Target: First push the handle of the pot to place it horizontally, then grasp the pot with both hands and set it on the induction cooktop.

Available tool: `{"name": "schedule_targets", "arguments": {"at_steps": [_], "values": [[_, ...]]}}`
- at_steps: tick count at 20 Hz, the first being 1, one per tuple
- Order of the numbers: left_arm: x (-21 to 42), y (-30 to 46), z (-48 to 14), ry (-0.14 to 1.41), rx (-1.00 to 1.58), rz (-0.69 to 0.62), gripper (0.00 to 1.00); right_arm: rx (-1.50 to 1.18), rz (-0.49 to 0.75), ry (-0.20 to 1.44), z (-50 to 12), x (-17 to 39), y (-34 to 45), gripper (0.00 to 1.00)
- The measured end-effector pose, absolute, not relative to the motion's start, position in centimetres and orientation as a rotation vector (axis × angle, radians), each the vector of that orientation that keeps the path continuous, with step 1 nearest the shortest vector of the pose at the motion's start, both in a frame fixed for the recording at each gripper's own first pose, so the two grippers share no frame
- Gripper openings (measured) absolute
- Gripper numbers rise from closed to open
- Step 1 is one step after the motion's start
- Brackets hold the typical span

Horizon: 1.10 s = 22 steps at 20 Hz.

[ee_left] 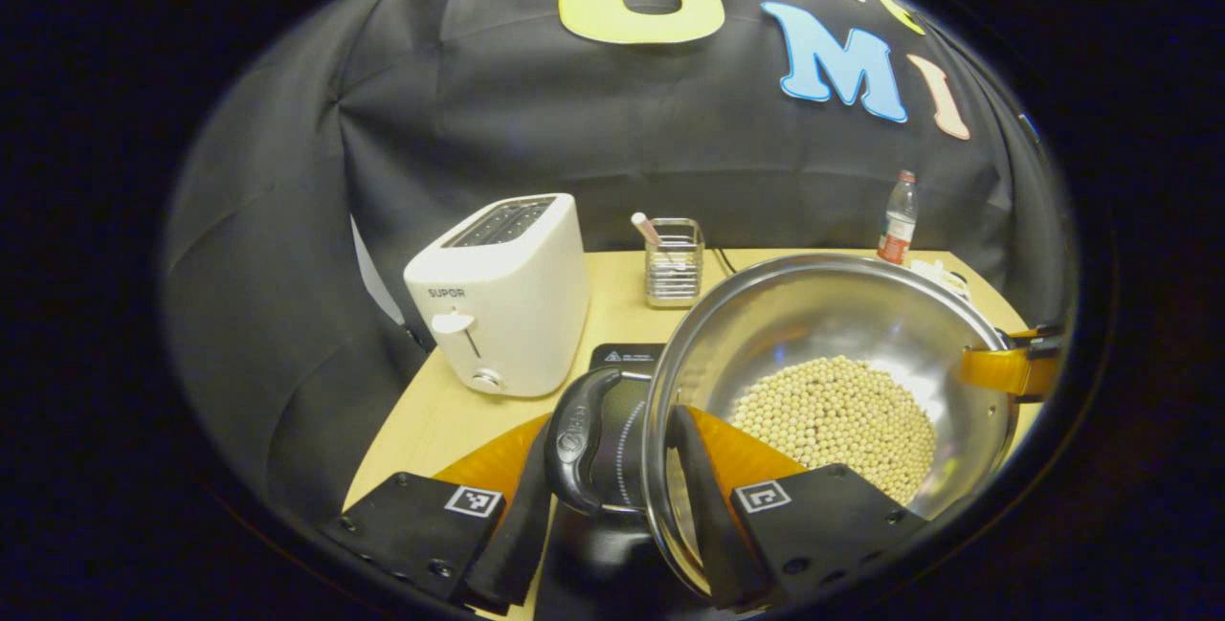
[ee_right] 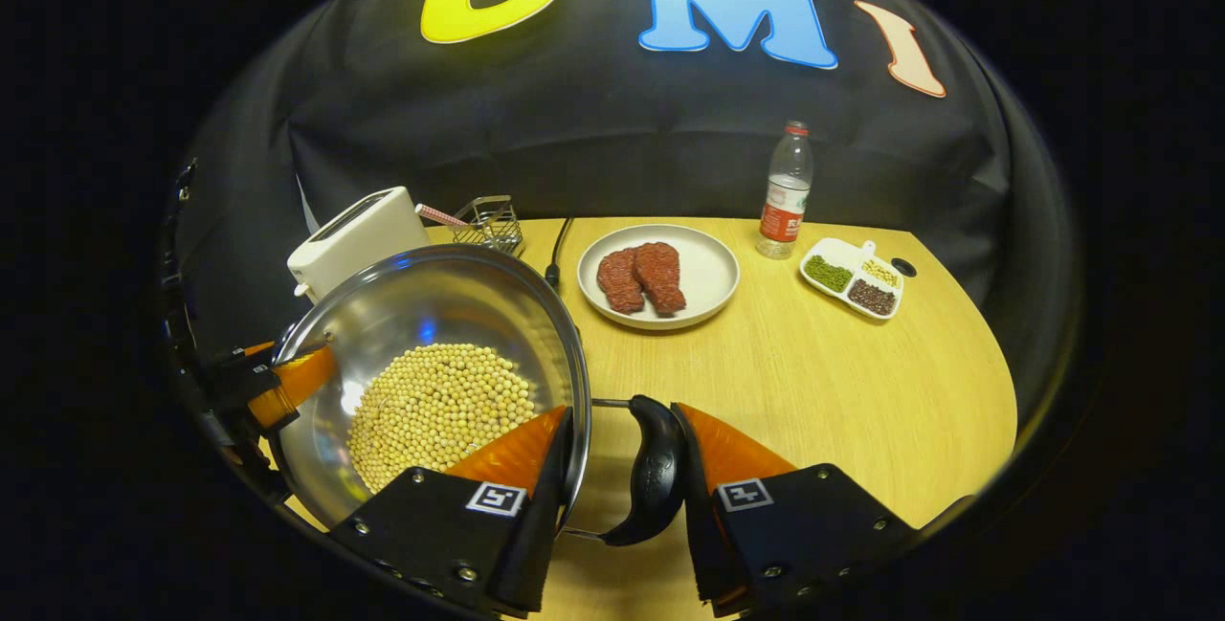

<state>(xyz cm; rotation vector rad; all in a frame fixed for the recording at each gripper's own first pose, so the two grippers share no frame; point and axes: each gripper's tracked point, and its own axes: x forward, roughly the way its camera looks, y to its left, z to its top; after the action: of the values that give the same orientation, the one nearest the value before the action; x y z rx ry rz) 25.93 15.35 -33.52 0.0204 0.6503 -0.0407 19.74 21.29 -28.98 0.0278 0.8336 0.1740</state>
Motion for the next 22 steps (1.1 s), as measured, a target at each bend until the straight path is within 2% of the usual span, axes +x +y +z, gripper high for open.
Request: {"name": "schedule_targets", "arguments": {"at_steps": [3, 4, 8, 9, 10, 11, 12, 13, 14, 18, 22], "values": [[27.0, 16.9, -34.1, 0.646, 0.021, -0.035, 0.7, 0.046, 0.177, 0.834, -29.8, 20.1, 22.9, 0.58], [27.3, 17.3, -34.2, 0.648, 0.029, -0.036, 0.74, 0.056, 0.174, 0.837, -29.9, 20.4, 23.3, 0.58], [27.6, 17.6, -35.3, 0.654, 0.015, -0.046, 0.74, 0.063, 0.167, 0.816, -30.2, 21.0, 23.6, 0.59], [28.0, 17.5, -35.0, 0.627, 0.021, -0.049, 0.7, 0.073, 0.17, 0.787, -29.7, 21.3, 23.8, 0.6], [28.0, 17.8, -34.5, 0.605, 0.036, -0.038, 0.81, 0.082, 0.168, 0.749, -28.7, 21.7, 23.7, 0.7], [28.3, 18.2, -33.8, 0.578, 0.051, -0.021, 0.79, 0.081, 0.155, 0.71, -27.5, 22.3, 23.1, 0.84], [28.3, 18.3, -33.0, 0.553, 0.053, -0.012, 0.86, 0.081, 0.141, 0.682, -26.6, 22.4, 22.4, 0.99], [28.4, 18.2, -32.1, 0.532, 0.051, -0.005, 0.93, 0.078, 0.127, 0.656, -25.8, 22.2, 21.7, 0.91], [28.1, 18.3, -31.2, 0.512, 0.055, 0.007, 1.0, 0.069, 0.116, 0.634, -24.9, 22.0, 20.8, 0.96], [26.3, 16.9, -25.3, 0.404, 0.04, 0.043, 0.98, 0.044, 0.105, 0.523, -20.5, 20.7, 16.9, 0.96], [23.5, 12.1, -19.9, 0.331, 0.026, 0.028, 0.98, 0.004, 0.071, 0.393, -15.6, 17.7, 11.0, 0.96]]}}
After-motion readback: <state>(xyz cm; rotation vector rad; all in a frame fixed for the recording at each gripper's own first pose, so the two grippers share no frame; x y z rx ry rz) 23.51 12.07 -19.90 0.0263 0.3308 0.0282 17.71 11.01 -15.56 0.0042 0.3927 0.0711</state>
